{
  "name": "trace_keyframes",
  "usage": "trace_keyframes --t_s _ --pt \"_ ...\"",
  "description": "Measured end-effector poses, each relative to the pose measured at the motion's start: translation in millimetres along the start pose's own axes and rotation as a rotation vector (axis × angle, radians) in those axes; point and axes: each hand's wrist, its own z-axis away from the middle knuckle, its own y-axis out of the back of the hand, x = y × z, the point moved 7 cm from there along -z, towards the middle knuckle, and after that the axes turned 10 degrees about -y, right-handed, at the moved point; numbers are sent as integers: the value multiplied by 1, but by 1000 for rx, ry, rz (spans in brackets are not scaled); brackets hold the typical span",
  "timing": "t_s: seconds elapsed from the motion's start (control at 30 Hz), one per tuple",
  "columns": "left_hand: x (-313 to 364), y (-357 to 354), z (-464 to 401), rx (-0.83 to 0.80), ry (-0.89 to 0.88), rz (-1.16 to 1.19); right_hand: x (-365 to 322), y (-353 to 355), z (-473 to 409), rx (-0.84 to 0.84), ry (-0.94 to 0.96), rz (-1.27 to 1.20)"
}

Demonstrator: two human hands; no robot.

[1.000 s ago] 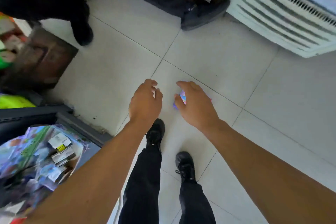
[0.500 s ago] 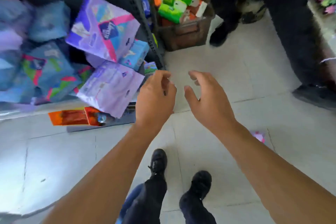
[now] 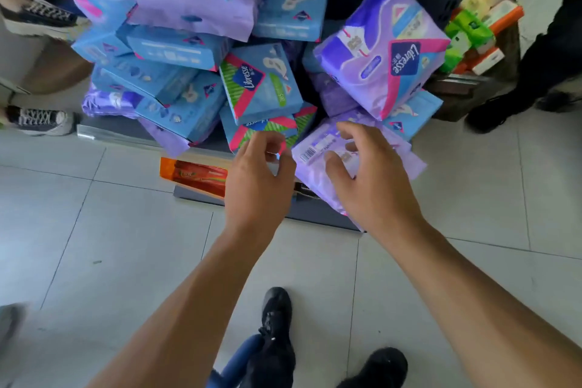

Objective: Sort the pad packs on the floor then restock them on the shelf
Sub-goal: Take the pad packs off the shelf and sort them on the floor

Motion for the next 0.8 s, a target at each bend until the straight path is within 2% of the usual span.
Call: trace_keyframes --t_s 0.17,0.3,0.43,0.53,0.63,0.73,0.8 --pt "-43 29 -30 -49 11 40 -38 -46 -25 50 -13 54" --pt "-52 10 -28 -185 -2 54 -24 -53 -27 135 23 363" --pt "-50 -12 -21 -225 -19 94 4 -70 -13 20 45 709" --pt "-48 -26 -14 -261 -25 97 23 -78 -2 -61 39 817" --pt "-47 -33 -10 -269 -41 95 28 -76 0 -43 82 880" --pt "-38 -34 -8 -327 -152 89 18 -66 3 4 142 817" --pt "-22 -33 -4 -392 -358 -7 7 -50 8 19 202 750"
